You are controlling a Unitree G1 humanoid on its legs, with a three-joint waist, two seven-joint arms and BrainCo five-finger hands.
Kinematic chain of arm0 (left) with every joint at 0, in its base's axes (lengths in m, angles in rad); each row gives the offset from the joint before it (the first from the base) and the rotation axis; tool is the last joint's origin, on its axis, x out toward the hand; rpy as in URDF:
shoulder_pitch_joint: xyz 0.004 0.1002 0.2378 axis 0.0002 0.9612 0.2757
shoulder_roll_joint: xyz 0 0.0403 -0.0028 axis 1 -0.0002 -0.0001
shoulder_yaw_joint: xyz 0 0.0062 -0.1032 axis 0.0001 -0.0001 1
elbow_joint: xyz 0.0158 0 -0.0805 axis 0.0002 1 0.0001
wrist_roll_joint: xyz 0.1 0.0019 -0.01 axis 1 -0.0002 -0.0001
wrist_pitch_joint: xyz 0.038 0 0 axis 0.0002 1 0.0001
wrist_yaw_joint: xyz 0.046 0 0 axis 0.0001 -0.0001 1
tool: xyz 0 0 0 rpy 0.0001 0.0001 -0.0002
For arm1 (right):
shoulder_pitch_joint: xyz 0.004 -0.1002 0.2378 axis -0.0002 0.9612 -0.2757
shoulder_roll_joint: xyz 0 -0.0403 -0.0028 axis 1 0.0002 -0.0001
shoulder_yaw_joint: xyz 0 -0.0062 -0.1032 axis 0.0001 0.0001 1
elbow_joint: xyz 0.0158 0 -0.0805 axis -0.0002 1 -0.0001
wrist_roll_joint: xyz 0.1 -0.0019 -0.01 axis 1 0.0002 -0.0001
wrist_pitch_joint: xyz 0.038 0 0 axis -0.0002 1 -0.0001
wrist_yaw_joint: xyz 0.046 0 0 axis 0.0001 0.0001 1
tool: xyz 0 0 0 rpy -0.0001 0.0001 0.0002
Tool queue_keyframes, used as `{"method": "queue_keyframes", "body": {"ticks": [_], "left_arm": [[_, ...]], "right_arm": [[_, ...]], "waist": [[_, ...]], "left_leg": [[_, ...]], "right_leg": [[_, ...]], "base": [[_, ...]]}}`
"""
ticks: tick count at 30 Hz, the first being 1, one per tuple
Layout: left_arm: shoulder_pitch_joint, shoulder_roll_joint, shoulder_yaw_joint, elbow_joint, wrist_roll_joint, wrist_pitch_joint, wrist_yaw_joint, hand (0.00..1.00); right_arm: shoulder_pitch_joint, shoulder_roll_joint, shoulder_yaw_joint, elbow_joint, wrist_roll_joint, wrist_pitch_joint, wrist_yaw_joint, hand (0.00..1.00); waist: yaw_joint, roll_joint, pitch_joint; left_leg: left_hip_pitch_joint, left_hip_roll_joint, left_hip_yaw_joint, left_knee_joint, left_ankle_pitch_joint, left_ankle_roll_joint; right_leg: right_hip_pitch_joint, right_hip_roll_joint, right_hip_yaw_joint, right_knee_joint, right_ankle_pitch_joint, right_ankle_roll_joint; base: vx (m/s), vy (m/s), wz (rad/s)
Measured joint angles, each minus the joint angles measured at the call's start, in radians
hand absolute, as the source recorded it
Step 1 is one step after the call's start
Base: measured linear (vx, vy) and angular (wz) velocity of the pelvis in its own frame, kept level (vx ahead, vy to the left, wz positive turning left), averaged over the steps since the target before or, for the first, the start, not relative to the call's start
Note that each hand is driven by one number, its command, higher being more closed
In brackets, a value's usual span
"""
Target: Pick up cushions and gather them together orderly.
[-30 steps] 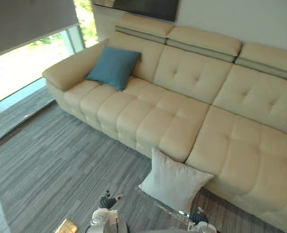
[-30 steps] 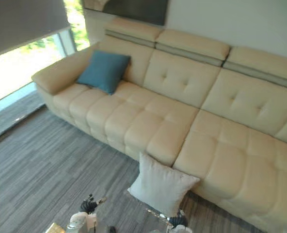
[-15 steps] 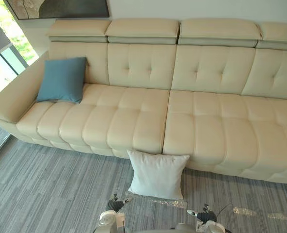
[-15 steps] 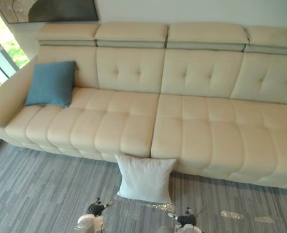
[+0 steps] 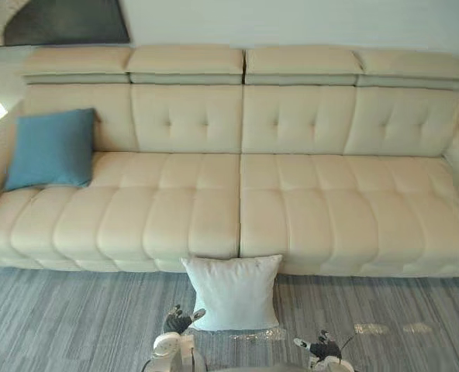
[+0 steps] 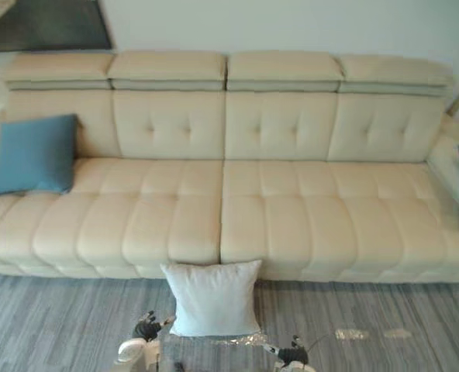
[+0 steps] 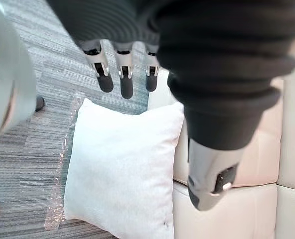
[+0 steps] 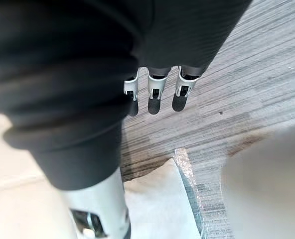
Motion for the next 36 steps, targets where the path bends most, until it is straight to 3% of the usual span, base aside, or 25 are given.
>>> {"method": "queue_keyframes", "body": {"ticks": [7,8,9,11,12,14,16,19,24,25,30,36], "left_arm": [[-0.004,0.005,0.0,0.009,-0.001,0.001,-0.002,0.0],[-0.007,0.004,0.0,0.008,-0.001,0.001,-0.002,0.0],[-0.008,0.008,0.0,0.011,-0.001,0.001,0.001,0.0],[-0.01,0.017,-0.001,0.011,-0.001,-0.001,0.001,0.0],[-0.014,0.017,-0.002,0.024,-0.001,0.0,0.001,0.0],[-0.022,0.003,-0.006,0.033,-0.001,0.001,0.001,0.0],[-0.022,-0.011,-0.011,0.033,-0.001,0.001,0.001,0.0],[-0.031,-0.009,-0.017,0.03,-0.002,0.001,0.005,0.0],[-0.106,0.027,-0.035,-0.006,-0.045,0.001,0.032,0.0],[-0.126,0.041,-0.049,-0.04,-0.064,0.001,0.042,0.0],[-0.233,0.102,-0.058,-0.134,-0.132,-0.006,0.085,0.0],[-0.397,0.208,-0.014,-0.214,-0.218,-0.021,0.146,0.0]], "right_arm": [[-0.008,-0.008,0.001,0.0,0.0,-0.01,0.0,0.0],[-0.008,-0.015,0.0,-0.004,0.0,-0.014,0.0,0.0],[-0.007,-0.018,0.001,-0.004,0.0,-0.02,-0.001,0.0],[-0.004,-0.008,0.003,-0.002,0.002,-0.021,-0.002,0.0],[-0.004,-0.008,0.003,-0.002,0.001,-0.022,-0.002,0.0],[-0.007,-0.024,0.0,-0.004,0.001,-0.023,-0.002,0.0],[-0.013,-0.037,0.001,-0.002,0.001,-0.021,-0.004,0.0],[-0.026,-0.048,0.02,0.0,0.001,-0.021,-0.009,0.0],[-0.109,-0.05,0.027,-0.019,0.02,-0.022,-0.025,0.0],[-0.123,-0.061,0.026,-0.074,0.049,-0.029,-0.034,0.0],[-0.206,-0.101,-0.002,-0.181,0.113,-0.048,-0.069,0.0],[-0.38,-0.137,-0.072,-0.296,0.21,-0.076,-0.133,0.0]], "waist": [[0.016,0.014,0.023],[0.013,0.033,0.034],[0.014,0.027,0.034],[0.016,0.006,0.033],[0.009,0.001,0.027],[0.005,0.036,0.036],[0.006,0.049,0.038],[0.007,0.043,0.046],[0.009,0.009,0.129],[0.009,0.008,0.143],[0.006,0.006,0.209],[0.0,0.005,0.256]], "left_leg": [[0.106,0.002,0.063,-0.045,-0.006,0.01],[0.119,0.022,0.047,-0.065,-0.009,0.013],[0.119,0.033,0.031,-0.076,-0.01,0.007],[0.109,0.024,0.014,-0.063,-0.015,-0.014],[0.104,0.026,0.0,-0.056,-0.017,-0.017],[0.096,0.043,-0.016,-0.06,-0.007,-0.034],[0.08,0.045,-0.035,-0.06,0.003,-0.049],[0.031,0.049,-0.069,-0.045,0.012,-0.065],[-0.196,0.066,-0.125,0.159,0.009,-0.061],[-0.298,0.082,-0.133,0.245,-0.012,-0.063],[-0.515,0.093,-0.155,0.442,-0.078,-0.077],[-0.864,0.099,-0.198,0.62,-0.077,-0.075]], "right_leg": [[-0.109,0.003,0.043,0.314,0.042,0.026],[-0.148,0.018,0.031,0.368,0.053,0.021],[-0.159,0.02,0.014,0.326,0.002,0.01],[-0.147,-0.001,0.006,0.21,0.031,0.017],[-0.121,-0.001,-0.005,0.187,0.013,0.024],[-0.109,0.011,-0.033,0.165,0.011,0.021],[-0.114,0.017,-0.05,0.165,0.005,0.013],[-0.15,0.018,-0.078,0.194,-0.019,-0.004],[-0.335,0.025,-0.092,0.352,-0.046,-0.029],[-0.428,0.032,-0.093,0.426,-0.058,-0.035],[-0.636,0.032,-0.075,0.615,-0.141,-0.055],[-0.987,0.042,-0.063,0.799,-0.142,-0.068]], "base": [[0.1,0.076,-0.25],[0.04,-0.073,0.1],[0.04,-0.103,0.14],[0.03,-0.145,0.2],[0.05,-0.2,0.25],[0.03,-0.178,0.21],[-0.02,-0.109,0.24],[-0.05,-0.096,0.32],[-0.18,-0.088,0.17],[-0.28,-0.056,0.05],[-0.28,-0.027,0.0],[-0.26,-0.021,0.0]]}}
